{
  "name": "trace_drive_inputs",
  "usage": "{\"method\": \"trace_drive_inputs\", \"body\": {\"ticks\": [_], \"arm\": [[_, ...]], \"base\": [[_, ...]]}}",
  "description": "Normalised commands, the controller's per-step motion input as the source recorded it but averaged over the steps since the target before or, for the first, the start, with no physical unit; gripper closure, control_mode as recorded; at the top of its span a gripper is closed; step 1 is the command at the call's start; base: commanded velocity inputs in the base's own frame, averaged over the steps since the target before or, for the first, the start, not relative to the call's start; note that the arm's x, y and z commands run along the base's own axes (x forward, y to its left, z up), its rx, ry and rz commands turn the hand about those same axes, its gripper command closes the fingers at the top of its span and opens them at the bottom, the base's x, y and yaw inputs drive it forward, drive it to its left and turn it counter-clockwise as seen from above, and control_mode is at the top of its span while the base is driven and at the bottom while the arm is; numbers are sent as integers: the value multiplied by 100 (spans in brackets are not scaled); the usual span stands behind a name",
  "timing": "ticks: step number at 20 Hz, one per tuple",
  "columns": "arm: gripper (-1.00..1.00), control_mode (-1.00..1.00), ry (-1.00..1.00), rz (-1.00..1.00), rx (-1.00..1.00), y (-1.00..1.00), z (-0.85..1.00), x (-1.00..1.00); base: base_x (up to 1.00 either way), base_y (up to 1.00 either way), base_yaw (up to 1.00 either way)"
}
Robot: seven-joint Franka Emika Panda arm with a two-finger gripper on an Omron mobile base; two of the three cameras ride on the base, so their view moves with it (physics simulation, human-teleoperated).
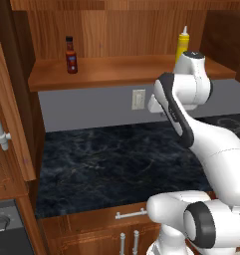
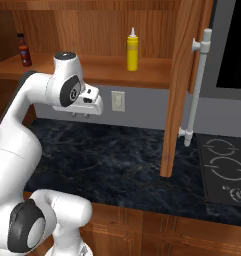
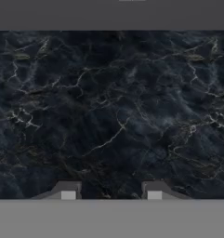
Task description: Take 2 condiments from the cabinet and move them on the counter near the stove.Make sure the condiments are lined up with each other, next to each other.
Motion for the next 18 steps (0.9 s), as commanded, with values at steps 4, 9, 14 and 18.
{"method": "trace_drive_inputs", "body": {"ticks": [4,9,14,18], "arm": [[-100,-100,-1,0,0,0,0,-29],[-100,-100,-26,-5,0,0,0,-64],[-100,-100,-45,-10,0,-1,0,-40],[-100,-100,-41,-13,0,0,13,-15]], "base": [[0,0,0],[0,0,0],[0,0,0],[0,0,0]]}}
